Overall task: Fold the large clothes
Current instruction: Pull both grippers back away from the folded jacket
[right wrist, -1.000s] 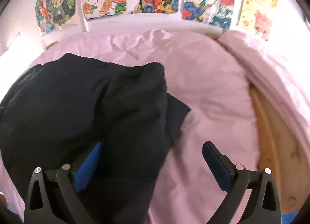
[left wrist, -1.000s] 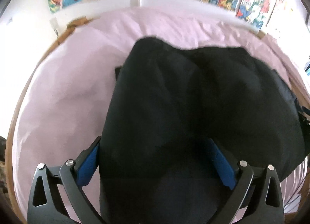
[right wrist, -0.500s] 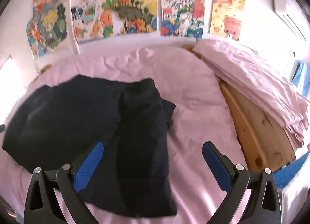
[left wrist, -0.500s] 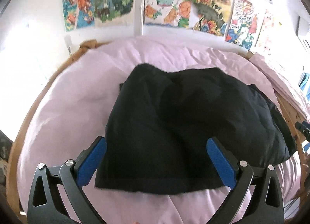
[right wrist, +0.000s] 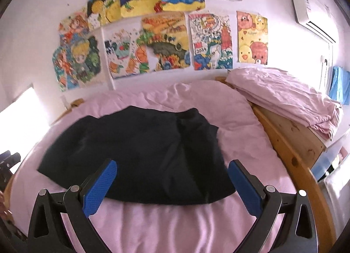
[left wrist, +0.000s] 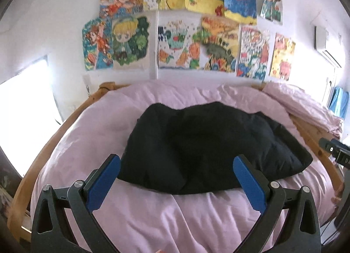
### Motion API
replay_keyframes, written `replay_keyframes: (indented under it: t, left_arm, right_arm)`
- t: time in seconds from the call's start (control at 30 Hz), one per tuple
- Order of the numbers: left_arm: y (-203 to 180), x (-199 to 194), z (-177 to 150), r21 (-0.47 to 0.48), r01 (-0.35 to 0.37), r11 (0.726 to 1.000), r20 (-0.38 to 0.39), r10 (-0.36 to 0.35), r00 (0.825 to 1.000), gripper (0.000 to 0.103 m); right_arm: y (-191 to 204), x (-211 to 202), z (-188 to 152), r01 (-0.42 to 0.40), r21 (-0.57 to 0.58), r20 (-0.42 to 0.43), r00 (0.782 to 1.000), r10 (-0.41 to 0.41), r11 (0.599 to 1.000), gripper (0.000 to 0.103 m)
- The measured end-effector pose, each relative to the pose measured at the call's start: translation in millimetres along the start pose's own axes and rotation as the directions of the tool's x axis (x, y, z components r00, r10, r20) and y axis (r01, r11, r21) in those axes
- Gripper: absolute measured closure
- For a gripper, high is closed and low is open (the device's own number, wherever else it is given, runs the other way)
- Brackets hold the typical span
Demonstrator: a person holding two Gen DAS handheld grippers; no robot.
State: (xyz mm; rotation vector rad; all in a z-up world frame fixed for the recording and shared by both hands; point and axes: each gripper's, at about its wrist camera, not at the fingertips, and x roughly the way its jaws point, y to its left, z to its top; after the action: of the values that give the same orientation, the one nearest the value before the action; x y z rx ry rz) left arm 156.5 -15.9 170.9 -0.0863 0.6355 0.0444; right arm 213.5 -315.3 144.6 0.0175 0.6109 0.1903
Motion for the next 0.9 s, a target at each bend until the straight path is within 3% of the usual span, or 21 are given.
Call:
replay_keyframes:
  t: [0.4,0.57,0.9]
  left_arm:
    - [-7.4,-36.0,-25.1,0.046,-0.013,0.999,0.120,0.007,0.993,0.002]
    - [-6.6,-38.8,-42.0,0.027,0.031,0.999,0.110,-0.034,0.993,0.002]
    - [-7.4,-53.7,-75.2,0.005,0.030,1.000,0.120,-0.031,0.992,0.002]
  right_arm:
    - [28.2,-45.7,-41.4,-0.021,-0.012,0.101,0.995,0.022,1.000,0.000]
    - [39.0,-61.5,-54.9,-0.013,-0.034,0.147,0.989,0.017,0.999,0.000]
    - [60.6,-82.3,-86.5,-0.045,-0.083,0.165,0.985,0.058,0.996,0.000]
